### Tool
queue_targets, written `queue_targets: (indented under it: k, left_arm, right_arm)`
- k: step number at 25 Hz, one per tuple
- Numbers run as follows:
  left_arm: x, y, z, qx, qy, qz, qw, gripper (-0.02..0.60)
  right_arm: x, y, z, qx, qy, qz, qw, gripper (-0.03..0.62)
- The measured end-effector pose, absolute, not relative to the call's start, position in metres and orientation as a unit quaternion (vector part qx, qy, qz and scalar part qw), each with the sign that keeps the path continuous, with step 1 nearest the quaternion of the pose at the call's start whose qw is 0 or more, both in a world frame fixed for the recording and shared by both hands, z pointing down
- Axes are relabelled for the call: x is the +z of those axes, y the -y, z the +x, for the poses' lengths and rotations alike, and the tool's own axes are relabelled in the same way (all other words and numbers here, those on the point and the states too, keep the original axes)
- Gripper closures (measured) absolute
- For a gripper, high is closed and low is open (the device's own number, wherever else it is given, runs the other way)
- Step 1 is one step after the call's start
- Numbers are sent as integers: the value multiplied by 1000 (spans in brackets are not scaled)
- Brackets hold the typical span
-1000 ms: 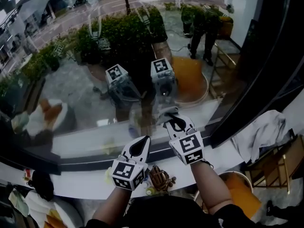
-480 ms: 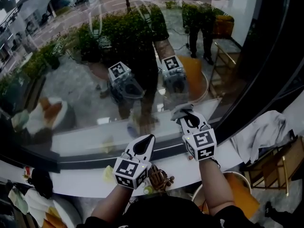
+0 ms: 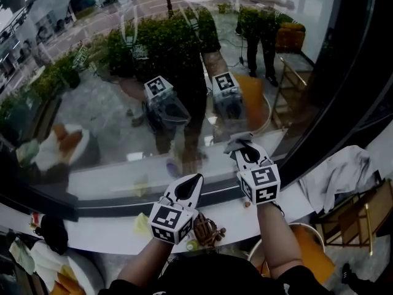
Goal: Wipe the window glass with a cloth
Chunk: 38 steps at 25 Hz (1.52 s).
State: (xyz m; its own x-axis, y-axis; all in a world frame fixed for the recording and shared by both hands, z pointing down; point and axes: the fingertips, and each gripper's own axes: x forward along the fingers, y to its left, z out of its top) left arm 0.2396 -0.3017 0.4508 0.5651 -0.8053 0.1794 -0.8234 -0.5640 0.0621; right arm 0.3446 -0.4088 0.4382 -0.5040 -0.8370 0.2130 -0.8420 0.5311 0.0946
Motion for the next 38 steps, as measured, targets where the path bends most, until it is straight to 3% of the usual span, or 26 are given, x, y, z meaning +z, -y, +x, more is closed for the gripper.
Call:
queue_targets:
  k: [10, 19, 38]
  left_arm:
    - [432, 297, 255, 57, 446, 892, 48, 574]
    - [390, 311, 300, 33, 416, 908, 43, 574]
    - [359, 333, 301, 12, 438, 899, 20, 574]
  right_arm:
    - [420, 393, 361, 5, 855, 507, 108, 555]
    - [348, 406, 412, -35, 835, 542, 86, 554]
    - [323, 422, 388, -38, 849, 524, 55, 555]
